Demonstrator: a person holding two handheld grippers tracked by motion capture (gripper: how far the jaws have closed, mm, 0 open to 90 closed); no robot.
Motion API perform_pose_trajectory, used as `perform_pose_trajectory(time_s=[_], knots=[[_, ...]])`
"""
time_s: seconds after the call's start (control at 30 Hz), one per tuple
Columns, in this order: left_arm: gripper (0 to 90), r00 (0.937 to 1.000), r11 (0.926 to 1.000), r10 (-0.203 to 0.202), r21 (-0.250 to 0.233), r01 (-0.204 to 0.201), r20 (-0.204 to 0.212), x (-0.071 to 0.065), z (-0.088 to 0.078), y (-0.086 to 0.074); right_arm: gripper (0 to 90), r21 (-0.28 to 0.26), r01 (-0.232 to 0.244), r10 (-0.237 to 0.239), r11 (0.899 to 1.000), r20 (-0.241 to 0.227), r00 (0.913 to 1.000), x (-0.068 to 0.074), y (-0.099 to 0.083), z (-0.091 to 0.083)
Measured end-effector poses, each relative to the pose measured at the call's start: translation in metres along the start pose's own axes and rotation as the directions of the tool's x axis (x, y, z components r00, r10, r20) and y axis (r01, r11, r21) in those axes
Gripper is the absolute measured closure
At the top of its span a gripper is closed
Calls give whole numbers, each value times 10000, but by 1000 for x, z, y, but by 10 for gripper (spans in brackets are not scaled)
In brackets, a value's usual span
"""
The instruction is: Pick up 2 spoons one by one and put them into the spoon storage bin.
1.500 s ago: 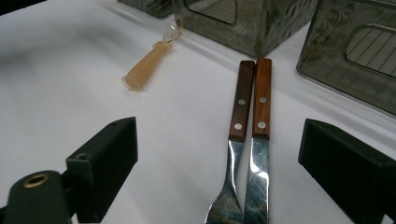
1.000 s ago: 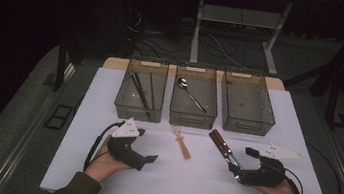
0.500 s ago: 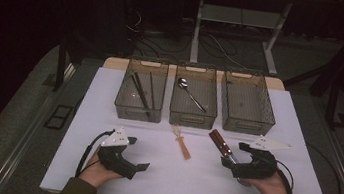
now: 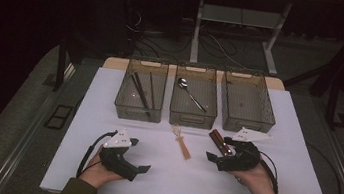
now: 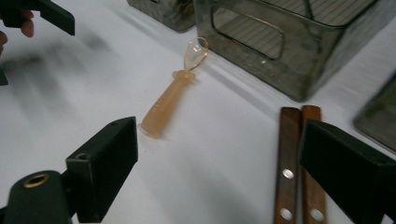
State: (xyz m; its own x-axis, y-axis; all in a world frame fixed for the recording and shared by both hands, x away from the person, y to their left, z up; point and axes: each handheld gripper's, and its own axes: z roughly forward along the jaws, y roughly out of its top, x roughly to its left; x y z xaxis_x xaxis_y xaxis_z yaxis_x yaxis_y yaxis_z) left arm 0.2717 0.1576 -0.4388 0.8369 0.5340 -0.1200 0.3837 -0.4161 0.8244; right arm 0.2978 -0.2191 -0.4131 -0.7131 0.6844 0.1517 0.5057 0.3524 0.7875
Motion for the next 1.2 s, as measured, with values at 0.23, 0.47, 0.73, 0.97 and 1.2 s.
perform_pose_trajectory(time_s=[0.23,0.47,0.73,0.97,1.2], knots=[[0,10000,10000,-57,10,57,26,0,0,0,116,241,135,-131,9996,-162,9998,8,9,16],[0,9999,10000,-88,0,88,52,0,0,0,136,321,251,-242,9992,-282,9993,13,16,30],[0,9999,9999,-115,-117,116,73,0,0,0,161,530,316,-293,9981,-444,9986,21,23,48],[0,10000,9999,-74,-128,75,63,0,0,1,233,931,460,-410,9946,-550,9976,26,23,63],[0,9999,9999,-26,-118,27,121,-1,0,1,362,1406,854,-767,9864,-665,9948,35,19,75]])
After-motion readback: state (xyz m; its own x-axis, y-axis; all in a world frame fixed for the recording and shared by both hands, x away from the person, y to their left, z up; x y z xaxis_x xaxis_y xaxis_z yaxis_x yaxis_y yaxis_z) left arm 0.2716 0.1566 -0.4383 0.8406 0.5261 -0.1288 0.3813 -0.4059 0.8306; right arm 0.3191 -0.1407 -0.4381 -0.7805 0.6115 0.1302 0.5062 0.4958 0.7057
